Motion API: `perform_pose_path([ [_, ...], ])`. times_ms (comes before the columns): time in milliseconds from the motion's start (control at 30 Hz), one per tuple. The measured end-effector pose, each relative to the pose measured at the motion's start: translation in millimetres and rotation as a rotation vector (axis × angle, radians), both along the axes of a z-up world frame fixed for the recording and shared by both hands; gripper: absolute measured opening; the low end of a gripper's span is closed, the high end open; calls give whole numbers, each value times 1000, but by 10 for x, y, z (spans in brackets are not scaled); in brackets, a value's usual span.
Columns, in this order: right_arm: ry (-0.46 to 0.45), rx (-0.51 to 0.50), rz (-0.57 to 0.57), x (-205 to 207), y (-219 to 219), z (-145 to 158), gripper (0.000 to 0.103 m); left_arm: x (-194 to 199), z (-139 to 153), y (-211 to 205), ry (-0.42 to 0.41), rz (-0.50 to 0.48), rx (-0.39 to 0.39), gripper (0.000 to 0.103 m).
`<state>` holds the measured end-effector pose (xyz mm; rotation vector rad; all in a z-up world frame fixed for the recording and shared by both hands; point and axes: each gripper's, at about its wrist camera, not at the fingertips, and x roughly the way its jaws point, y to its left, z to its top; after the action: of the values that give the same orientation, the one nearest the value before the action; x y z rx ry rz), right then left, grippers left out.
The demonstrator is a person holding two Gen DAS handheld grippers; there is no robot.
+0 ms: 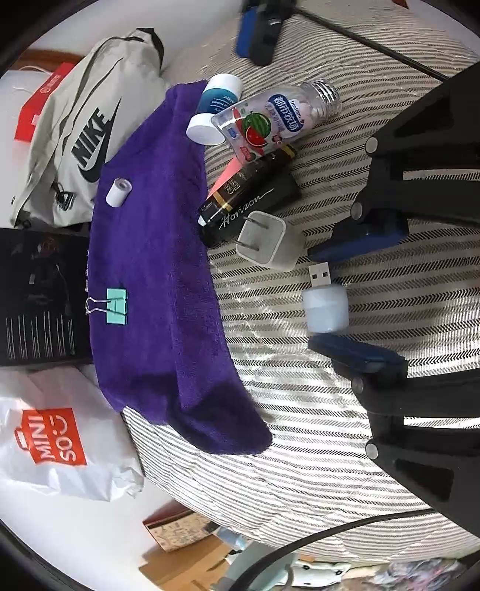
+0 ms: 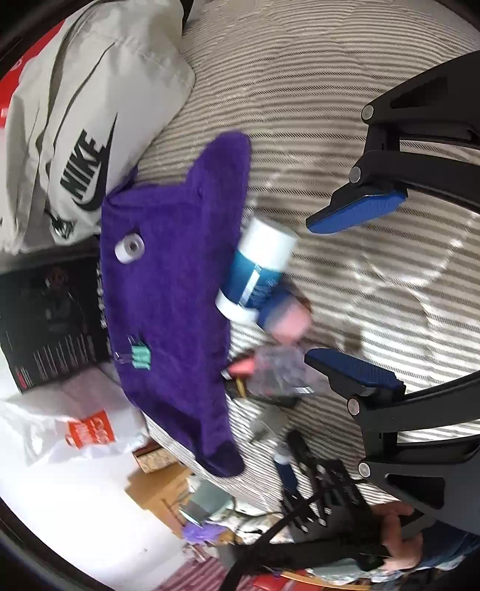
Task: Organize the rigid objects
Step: 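Grasp the white USB light with the left gripper, then hold the USB light in the left gripper while the right gripper grasps the blue-and-white bottle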
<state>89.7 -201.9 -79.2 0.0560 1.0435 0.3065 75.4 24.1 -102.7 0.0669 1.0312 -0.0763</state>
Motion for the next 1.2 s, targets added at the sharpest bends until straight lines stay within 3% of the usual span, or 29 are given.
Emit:
perform_pose_path([
  [267,21,-82,50,432,-18,-175,64,-3,-5,5,-1,-8,-7,38],
  [367,16,-55,111,507,24,-220,64,-1,-7,10,0,-13,-10,37],
  [467,-10,-83,154,554,110,-224,72,0,-5,11,2,-15,-10,38],
  [533,-22,-101,176,549,146,-218,72,1,-4,10,2,-16,-9,37],
  [700,8,-99,212,433,146,-181,56,0,-3,10,1,-20,-13,37],
  [900,4,-149,267,286,212,-189,57,-15,-3,13,-4,-22,-19,37],
  [1033,5,-106,278,477,231,-185,61,-15,-2,16,-5,-25,-21,37],
  [1200,50,-54,301,656,321,-244,53,-12,2,27,-2,-25,-31,37],
])
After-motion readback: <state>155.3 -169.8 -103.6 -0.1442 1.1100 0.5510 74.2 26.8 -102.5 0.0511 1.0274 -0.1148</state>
